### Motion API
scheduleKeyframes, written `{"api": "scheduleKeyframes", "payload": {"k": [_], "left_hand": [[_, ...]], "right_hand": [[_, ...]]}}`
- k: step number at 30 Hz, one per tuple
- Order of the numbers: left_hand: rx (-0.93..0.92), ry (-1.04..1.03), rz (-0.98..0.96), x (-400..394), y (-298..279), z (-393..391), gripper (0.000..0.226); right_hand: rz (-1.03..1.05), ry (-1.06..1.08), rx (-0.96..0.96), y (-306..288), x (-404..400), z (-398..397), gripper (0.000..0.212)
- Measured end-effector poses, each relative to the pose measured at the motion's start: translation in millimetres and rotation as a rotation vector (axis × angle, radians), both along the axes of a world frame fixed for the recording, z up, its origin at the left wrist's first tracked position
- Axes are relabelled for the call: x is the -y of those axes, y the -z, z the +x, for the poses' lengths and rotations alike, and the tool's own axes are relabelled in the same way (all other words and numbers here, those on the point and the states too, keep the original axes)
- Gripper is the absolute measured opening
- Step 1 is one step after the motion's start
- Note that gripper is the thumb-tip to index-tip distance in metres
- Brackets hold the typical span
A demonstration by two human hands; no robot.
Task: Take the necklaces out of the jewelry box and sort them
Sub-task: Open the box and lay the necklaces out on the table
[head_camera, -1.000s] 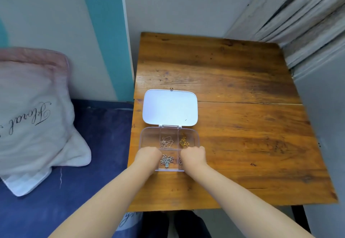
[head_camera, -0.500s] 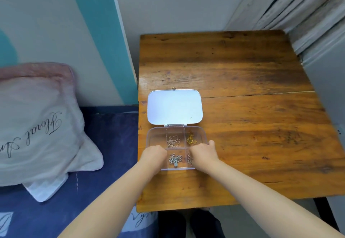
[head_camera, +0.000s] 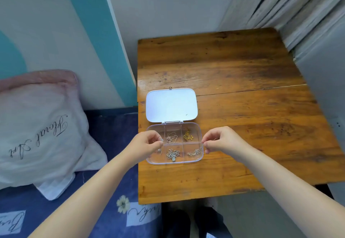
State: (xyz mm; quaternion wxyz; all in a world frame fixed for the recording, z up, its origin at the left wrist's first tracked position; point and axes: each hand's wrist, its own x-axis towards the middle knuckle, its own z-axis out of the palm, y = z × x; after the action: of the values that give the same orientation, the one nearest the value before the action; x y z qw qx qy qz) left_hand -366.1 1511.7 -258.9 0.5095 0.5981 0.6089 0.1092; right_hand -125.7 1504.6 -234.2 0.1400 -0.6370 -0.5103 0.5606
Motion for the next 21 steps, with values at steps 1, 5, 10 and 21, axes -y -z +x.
{"api": "scheduleKeyframes", "payload": {"k": [1,5,10,21], "left_hand": [[0.013,-0.008,0.007,-0.6,-6.4,3.7,0.025],[0.067,-0.021,0.1,-14.5,-46.2,30.1,0.024],[0.153,-0.104,0.316,-57.6,-98.3,96.7,0.011],[0.247,-0.381,0.391,-159.7,-83.7,284.9,0.014]], "right_hand": [[0.006,0.027,-0.028,-9.8,-0.5,5.1,0.032],[0.137,0.107,-0.051,-58.2,-7.7,29.1,0.02],[0.363,0.235,-0.024,-109.9,-31.7,76.0,0.015],[0.546,0.301,0.189,-95.7,-154.3,204.3,0.014]]}}
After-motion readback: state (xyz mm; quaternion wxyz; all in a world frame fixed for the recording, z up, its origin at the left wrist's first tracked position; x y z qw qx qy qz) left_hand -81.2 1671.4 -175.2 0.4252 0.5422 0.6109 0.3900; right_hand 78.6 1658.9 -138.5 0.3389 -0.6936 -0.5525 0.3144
